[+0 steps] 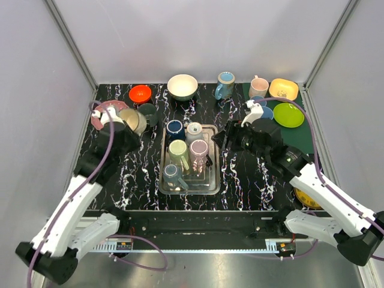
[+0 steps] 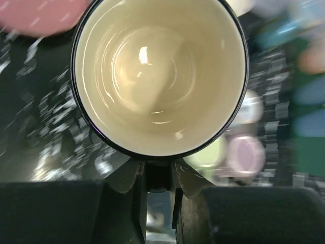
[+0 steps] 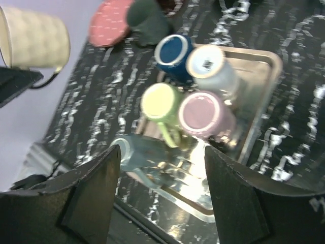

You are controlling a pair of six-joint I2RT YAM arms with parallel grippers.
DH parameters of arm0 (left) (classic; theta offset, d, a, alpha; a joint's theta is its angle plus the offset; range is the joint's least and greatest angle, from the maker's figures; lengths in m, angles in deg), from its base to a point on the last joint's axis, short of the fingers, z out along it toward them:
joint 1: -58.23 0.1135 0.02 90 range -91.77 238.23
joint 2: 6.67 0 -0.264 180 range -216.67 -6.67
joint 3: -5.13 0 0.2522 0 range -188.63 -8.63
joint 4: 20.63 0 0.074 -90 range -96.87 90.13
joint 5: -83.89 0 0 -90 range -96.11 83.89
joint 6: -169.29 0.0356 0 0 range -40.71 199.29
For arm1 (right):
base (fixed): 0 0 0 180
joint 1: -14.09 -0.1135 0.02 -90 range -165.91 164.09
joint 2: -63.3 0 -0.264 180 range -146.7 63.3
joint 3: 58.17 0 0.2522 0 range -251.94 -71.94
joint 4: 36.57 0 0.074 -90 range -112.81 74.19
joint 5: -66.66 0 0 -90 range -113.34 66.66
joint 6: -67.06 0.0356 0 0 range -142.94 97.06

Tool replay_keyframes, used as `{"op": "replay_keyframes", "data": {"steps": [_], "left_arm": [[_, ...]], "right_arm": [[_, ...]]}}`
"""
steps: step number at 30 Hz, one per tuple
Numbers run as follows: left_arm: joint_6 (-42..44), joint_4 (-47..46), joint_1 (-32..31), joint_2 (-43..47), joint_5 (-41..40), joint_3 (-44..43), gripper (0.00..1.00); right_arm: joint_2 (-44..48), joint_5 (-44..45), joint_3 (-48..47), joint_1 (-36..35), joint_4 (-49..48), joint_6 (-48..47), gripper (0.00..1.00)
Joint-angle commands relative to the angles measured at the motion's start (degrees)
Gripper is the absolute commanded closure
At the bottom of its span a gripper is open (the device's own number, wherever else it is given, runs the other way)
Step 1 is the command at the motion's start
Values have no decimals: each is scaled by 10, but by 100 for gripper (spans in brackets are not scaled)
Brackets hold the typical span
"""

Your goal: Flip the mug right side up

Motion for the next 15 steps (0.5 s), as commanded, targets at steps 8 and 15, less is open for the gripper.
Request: {"op": "replay_keyframes", "data": {"steps": [8, 15], "left_arm": [[27, -65, 163, -203, 49, 68, 100], [29, -123, 171, -323, 71, 17, 100]], "right_arm": [[11, 100, 10, -3, 69, -50, 25], [8, 109, 26, -3, 77, -33, 21]]}}
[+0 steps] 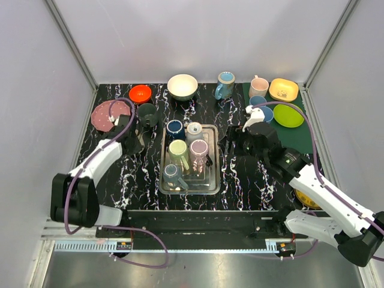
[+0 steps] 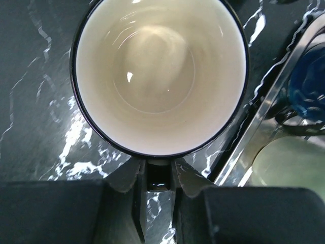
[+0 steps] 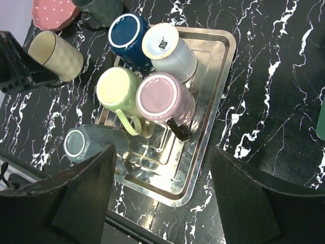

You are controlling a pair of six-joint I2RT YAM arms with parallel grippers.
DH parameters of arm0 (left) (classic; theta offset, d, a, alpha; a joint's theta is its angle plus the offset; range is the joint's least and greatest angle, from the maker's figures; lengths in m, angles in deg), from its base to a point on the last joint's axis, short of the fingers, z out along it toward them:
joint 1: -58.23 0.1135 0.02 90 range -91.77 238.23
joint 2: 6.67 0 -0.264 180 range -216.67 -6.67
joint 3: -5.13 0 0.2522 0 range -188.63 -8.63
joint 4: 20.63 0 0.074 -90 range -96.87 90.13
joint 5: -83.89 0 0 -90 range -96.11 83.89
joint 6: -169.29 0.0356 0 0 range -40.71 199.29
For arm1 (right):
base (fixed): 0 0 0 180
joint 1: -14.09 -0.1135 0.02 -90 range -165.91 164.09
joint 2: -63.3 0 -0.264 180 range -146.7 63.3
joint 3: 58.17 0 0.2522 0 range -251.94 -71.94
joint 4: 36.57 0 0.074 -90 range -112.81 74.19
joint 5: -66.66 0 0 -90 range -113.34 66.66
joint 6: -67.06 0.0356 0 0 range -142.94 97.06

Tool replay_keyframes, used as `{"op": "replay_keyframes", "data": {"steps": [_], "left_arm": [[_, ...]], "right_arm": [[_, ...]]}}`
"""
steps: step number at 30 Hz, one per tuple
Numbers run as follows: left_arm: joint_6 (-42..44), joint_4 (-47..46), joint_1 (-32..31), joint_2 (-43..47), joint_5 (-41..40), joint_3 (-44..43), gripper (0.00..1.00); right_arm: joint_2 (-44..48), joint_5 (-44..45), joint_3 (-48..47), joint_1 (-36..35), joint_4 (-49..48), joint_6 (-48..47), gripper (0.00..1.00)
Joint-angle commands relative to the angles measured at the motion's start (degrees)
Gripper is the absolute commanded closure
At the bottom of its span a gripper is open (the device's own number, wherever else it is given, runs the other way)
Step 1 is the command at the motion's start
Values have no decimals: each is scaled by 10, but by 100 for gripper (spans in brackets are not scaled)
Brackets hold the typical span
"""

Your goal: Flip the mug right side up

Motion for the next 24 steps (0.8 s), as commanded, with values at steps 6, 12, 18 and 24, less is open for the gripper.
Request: {"op": "replay_keyframes", "data": {"steps": [6, 12, 18, 24], "left_arm": [[12, -160, 17, -109, 34, -68, 100], [25, -152, 18, -161, 28, -106, 100], [21, -106, 18, -137, 15, -112, 57], [-11, -50, 18, 27, 19, -25, 27]], "right_arm": [[-14, 0, 13, -3, 26, 18, 19], [-20, -65, 25, -3, 24, -2, 21], [-41, -143, 26, -3, 24, -29, 21], [-67, -191, 18, -41, 23, -75, 23]]}}
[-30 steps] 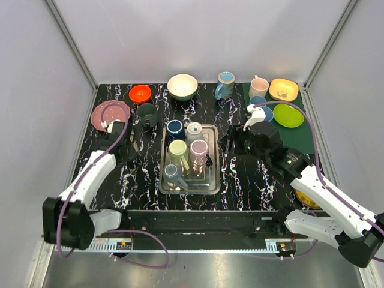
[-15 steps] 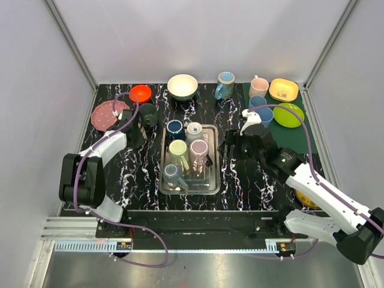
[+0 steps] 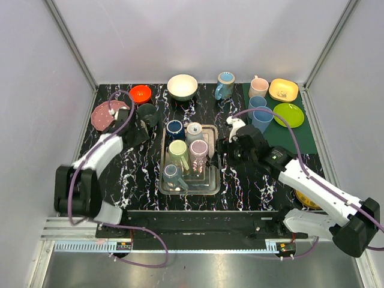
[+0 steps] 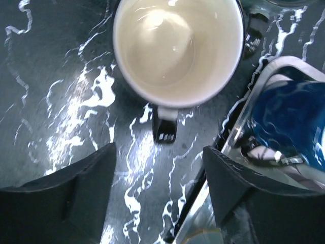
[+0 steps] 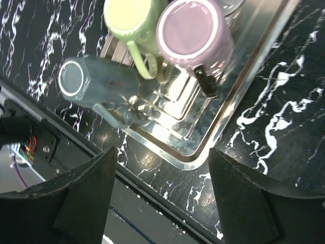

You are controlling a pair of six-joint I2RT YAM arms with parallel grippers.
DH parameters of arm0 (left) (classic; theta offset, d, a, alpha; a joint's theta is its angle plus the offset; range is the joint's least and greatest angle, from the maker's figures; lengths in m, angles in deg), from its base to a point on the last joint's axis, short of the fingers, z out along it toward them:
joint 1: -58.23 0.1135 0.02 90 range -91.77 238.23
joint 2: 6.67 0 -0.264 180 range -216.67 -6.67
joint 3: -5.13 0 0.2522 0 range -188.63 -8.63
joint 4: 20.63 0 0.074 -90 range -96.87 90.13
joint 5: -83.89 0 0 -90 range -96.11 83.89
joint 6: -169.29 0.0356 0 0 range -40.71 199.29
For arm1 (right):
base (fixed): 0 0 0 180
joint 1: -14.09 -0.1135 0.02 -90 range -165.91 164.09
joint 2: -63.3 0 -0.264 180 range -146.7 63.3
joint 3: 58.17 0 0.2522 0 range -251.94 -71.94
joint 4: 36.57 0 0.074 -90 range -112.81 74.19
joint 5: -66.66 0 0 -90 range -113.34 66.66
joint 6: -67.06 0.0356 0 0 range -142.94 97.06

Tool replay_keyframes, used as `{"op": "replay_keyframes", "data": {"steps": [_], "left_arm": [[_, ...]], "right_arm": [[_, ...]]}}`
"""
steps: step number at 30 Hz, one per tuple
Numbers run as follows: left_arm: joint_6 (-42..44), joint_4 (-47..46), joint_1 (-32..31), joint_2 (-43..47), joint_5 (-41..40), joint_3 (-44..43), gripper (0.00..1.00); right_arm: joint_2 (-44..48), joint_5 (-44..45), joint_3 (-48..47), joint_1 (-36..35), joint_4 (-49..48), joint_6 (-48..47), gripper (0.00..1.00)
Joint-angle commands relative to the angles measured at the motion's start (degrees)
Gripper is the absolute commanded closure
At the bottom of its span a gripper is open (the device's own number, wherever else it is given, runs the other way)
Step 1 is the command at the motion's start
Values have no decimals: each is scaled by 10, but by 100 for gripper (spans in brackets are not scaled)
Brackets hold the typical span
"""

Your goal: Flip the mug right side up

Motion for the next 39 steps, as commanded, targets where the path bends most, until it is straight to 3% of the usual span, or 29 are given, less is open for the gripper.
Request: {"op": "replay_keyframes", "data": {"steps": [1, 4, 7, 15, 32, 39], "left_arm": [[-24, 46, 3, 158, -3, 61, 24], [-32, 61, 0, 273, 20, 107, 14], [-32, 69, -4, 355, 74, 133, 13], [-28, 114, -6, 479, 105, 164, 12], [-12, 130, -6, 495, 124, 172, 13], [-12, 128, -6, 498, 128, 175, 14]], "right_arm": [[-19, -49, -21, -56, -5, -65, 23], [-70, -15, -58, -146, 3, -99, 25], [-144, 8, -98, -193, 12, -119, 27], [-279, 32, -155, -222, 6, -143, 29], [-406, 75, -232, -225, -22, -156, 37], [-430, 85, -237, -224, -24, -158, 54]]}}
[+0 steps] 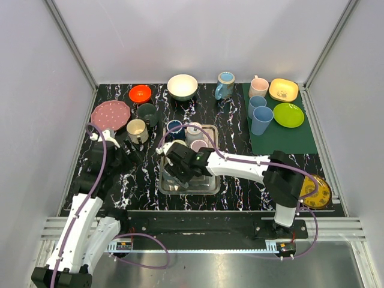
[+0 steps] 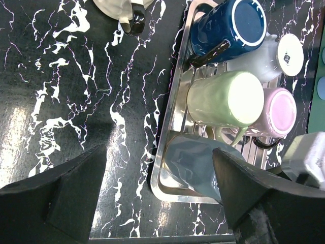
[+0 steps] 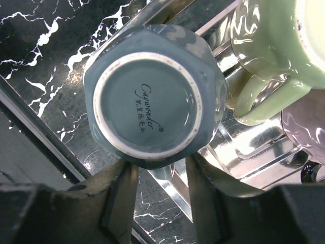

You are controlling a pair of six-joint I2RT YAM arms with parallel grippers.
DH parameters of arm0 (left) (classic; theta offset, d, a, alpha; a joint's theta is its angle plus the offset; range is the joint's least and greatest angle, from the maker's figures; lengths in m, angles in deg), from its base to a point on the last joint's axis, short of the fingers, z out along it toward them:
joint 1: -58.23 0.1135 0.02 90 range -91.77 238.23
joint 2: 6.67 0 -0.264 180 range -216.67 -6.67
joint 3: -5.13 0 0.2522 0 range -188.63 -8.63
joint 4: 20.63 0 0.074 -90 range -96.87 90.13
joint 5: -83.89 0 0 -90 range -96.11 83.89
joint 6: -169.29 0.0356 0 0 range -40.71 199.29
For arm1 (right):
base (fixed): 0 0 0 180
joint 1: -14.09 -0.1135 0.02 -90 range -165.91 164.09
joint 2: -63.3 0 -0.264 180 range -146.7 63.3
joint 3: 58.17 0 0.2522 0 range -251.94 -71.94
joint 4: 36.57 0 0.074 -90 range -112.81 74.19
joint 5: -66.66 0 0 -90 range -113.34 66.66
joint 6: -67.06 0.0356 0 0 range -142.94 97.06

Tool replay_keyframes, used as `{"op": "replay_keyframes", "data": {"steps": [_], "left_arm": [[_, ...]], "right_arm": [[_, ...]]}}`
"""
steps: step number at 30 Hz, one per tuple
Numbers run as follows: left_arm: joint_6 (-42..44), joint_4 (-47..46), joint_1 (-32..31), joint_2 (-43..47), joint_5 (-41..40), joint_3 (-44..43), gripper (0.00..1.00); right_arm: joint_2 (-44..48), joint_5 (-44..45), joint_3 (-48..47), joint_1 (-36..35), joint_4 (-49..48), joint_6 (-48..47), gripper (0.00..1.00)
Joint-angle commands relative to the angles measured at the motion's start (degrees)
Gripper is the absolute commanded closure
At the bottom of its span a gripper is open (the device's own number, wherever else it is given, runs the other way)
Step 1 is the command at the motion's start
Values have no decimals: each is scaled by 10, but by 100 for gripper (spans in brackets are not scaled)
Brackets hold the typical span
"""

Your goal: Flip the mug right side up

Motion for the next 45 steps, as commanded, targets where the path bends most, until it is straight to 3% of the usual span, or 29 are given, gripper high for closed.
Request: {"op": "replay_keyframes", "data": {"steps": [1, 4, 8, 13, 19, 24, 27, 28, 30, 31, 36, 41, 45], "left_arm": [[7, -16, -1, 8, 15, 2, 14], [7, -15, -1, 7, 15, 1, 14], [8, -15, -1, 7, 14, 1, 15], [5, -10, 0, 23, -4, -11, 15], [-6, 4, -1, 56, -42, -79, 15], [-28, -16, -1, 48, 26, -122, 12], [-79, -107, 0, 49, 171, -89, 9], [-128, -186, -1, 50, 253, -74, 6], [-199, -291, -3, 61, 319, -14, 4], [-268, -406, -4, 66, 360, 7, 1], [-397, -704, -66, 75, 357, 121, 1], [-376, -798, -172, 35, 322, 125, 1], [-397, -916, -208, -26, 315, 125, 1]], "right_arm": [[-10, 22, -18, -2, -11, -8, 59], [-6, 22, -11, -2, -17, -7, 70], [6, 19, -6, -2, -21, -5, 99], [83, 20, 9, -2, -35, 27, 100], [246, 15, 27, -1, -54, 91, 100], [364, -7, 55, 35, -92, 155, 100], [438, -64, 118, 106, -181, 212, 100], [458, -83, 139, 130, -214, 231, 100], [504, -141, 195, 187, -324, 286, 100], [512, -159, 206, 201, -351, 302, 100], [512, -254, 249, 258, -517, 415, 100], [474, -299, 299, 288, -725, 552, 100], [430, -316, 312, 299, -834, 621, 100]]}}
